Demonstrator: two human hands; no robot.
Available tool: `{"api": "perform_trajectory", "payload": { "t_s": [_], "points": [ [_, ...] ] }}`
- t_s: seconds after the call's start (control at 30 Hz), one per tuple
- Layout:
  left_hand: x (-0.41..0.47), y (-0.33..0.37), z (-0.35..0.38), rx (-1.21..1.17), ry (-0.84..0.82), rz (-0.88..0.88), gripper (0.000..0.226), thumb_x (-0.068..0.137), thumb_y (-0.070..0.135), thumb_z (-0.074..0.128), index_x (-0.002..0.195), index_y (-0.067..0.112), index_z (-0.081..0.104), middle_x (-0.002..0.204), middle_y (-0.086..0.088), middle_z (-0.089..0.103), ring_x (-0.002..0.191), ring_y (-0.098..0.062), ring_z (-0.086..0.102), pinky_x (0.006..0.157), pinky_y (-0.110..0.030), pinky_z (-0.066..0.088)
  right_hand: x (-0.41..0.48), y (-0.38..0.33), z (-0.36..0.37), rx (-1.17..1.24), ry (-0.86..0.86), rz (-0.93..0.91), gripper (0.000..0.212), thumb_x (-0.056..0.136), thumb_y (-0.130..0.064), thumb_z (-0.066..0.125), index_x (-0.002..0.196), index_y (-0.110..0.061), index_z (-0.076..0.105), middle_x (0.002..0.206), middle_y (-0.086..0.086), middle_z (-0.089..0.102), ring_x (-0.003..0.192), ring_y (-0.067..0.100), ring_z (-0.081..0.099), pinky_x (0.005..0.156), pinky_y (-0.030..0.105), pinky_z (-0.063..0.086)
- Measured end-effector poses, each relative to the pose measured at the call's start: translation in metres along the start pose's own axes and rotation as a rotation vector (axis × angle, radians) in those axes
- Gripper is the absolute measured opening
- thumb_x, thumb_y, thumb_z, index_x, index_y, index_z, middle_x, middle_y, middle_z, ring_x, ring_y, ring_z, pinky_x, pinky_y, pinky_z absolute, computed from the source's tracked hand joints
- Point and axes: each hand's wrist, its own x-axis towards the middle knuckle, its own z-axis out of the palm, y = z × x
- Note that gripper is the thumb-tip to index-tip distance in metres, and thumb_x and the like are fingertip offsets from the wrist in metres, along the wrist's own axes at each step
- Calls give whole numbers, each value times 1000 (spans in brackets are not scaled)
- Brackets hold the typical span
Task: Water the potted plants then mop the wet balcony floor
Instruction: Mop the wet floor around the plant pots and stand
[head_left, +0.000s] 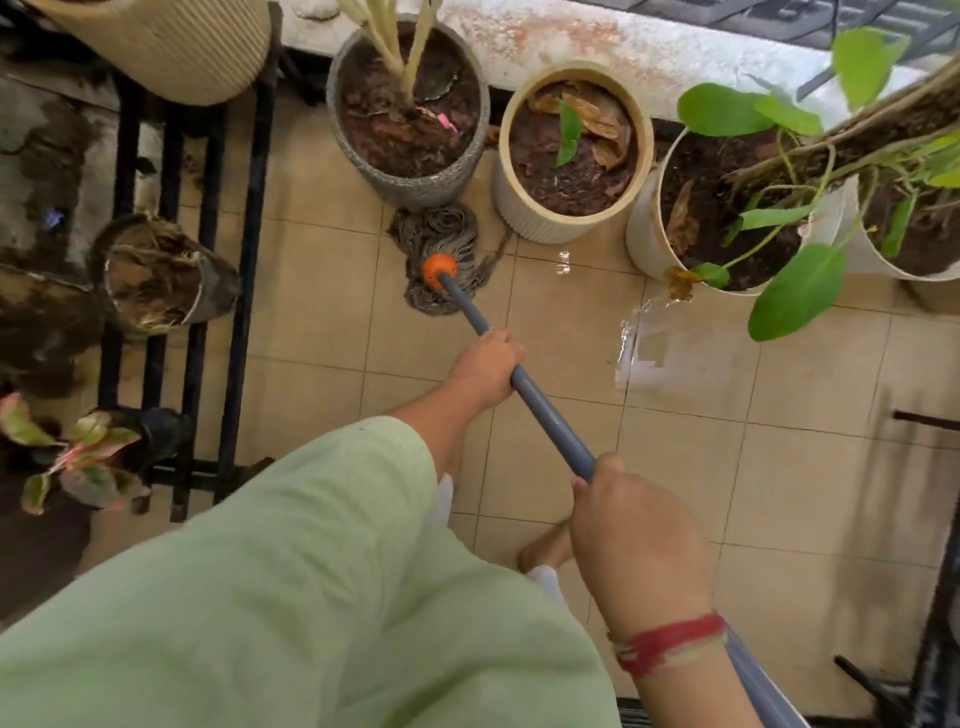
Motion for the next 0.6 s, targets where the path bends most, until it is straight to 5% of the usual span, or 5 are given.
{"api": "perform_trajectory", "payload": {
  "t_s": [0.13,0.23,0.33,0.47,0.6],
  "points": [
    [-40,-48,13,-61,-12,-165,30,92,30,58,117,13,56,121,-12,47,115,-29,49,94,-38,43,3,-32,18,-81,-97,-127,22,101,-26,36,117,-13,44,107,4,64,95,22,64,45,26,29],
    [-70,-89,33,-90,22,-275,30,92,33,57,111,9,59,117,-16,50,114,-32,49,93,-37,41,3,-54,35,-40,-148,-214,24,101,-22,38,121,-10,45,113,7,64,102,25,63,66,32,49],
    [-99,-108,60,-114,54,-360,27,90,31,60,102,7,61,111,-17,51,107,-36,53,90,-41,46,-1,-55,55,6,-174,-297,31,101,-20,37,129,-7,43,115,8,63,105,25,62,73,32,45],
    [-123,-72,95,-163,20,-414,23,91,28,59,96,5,60,110,-16,51,101,-36,56,86,-41,46,-13,-17,73,62,-247,-309,29,101,-26,37,121,-10,51,119,8,62,109,25,60,73,29,40],
    [-96,-11,100,-75,-61,-257,27,95,18,52,115,0,56,115,-19,53,105,-36,54,89,-43,44,-20,41,78,123,-247,-229,28,101,-22,35,119,-12,53,119,6,62,109,22,60,70,27,35]
  ]
}}
